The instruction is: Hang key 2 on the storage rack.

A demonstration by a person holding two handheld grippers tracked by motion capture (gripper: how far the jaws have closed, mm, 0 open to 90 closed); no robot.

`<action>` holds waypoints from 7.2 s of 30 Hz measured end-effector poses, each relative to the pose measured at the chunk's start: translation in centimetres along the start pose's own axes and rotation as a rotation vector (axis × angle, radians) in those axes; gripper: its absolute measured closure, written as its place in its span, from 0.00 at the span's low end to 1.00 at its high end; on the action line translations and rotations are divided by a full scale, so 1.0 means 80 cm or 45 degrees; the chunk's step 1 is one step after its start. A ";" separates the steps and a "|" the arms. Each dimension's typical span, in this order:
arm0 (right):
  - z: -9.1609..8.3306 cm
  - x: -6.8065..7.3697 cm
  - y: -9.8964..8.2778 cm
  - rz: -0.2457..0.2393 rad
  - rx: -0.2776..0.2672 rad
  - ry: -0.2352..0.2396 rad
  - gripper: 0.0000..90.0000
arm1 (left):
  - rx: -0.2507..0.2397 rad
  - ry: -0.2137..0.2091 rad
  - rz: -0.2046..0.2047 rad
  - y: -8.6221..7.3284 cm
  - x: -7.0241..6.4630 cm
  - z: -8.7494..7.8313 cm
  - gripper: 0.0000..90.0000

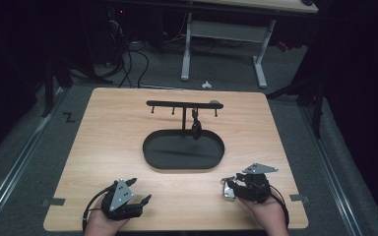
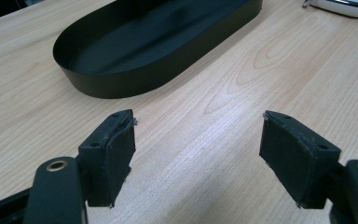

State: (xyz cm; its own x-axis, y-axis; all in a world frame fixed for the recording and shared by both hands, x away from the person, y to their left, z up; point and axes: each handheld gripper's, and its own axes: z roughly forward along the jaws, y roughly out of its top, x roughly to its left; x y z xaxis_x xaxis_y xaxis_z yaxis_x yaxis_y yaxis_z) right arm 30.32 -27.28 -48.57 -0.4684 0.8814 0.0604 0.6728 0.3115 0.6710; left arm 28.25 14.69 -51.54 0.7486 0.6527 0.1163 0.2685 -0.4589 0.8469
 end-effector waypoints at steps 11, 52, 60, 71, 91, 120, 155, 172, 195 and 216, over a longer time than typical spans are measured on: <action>0.040 -0.016 0.004 0.037 0.072 0.032 0.58 | 0.009 0.005 -0.003 -0.003 0.001 -0.002 0.30; 0.030 -0.017 0.018 0.091 -0.051 -0.039 0.84 | 0.018 0.021 -0.007 -0.010 0.001 -0.013 0.30; 0.069 0.012 0.027 -0.003 0.074 0.031 0.84 | 0.030 0.021 -0.008 -0.013 -0.001 -0.014 0.30; 0.051 0.022 0.003 -0.026 0.124 0.086 0.82 | 0.007 -0.007 0.033 0.002 -0.005 -0.002 0.30; -0.011 0.006 -0.039 0.042 0.055 0.067 0.66 | 0.023 -0.062 0.084 0.032 -0.014 0.033 0.32; -0.002 -0.037 -0.012 0.113 0.258 0.007 0.57 | 0.025 0.004 -0.019 0.011 0.005 0.002 0.36; 0.031 0.003 0.024 -0.233 0.521 -0.003 0.94 | 0.003 0.003 -0.003 0.012 0.004 0.001 0.36; 0.002 -0.002 0.038 -0.204 0.449 0.005 0.94 | 0.006 -0.002 0.007 0.013 0.003 0.001 0.36; -0.031 -0.013 0.053 -0.152 0.344 -0.012 0.94 | -0.038 -0.007 0.004 0.013 0.004 0.001 0.35; -0.051 -0.009 0.087 -0.166 0.232 -0.011 0.94 | -0.036 0.011 0.012 0.011 0.002 -0.006 0.35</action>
State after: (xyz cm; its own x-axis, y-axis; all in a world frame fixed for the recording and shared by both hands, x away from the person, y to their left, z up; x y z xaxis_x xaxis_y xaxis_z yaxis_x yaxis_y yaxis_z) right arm 33.01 -27.21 -40.97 -0.5536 0.8324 -0.0247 0.6998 0.4811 0.5281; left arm 28.34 14.70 -50.54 0.7460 0.6534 0.1288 0.2439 -0.4480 0.8601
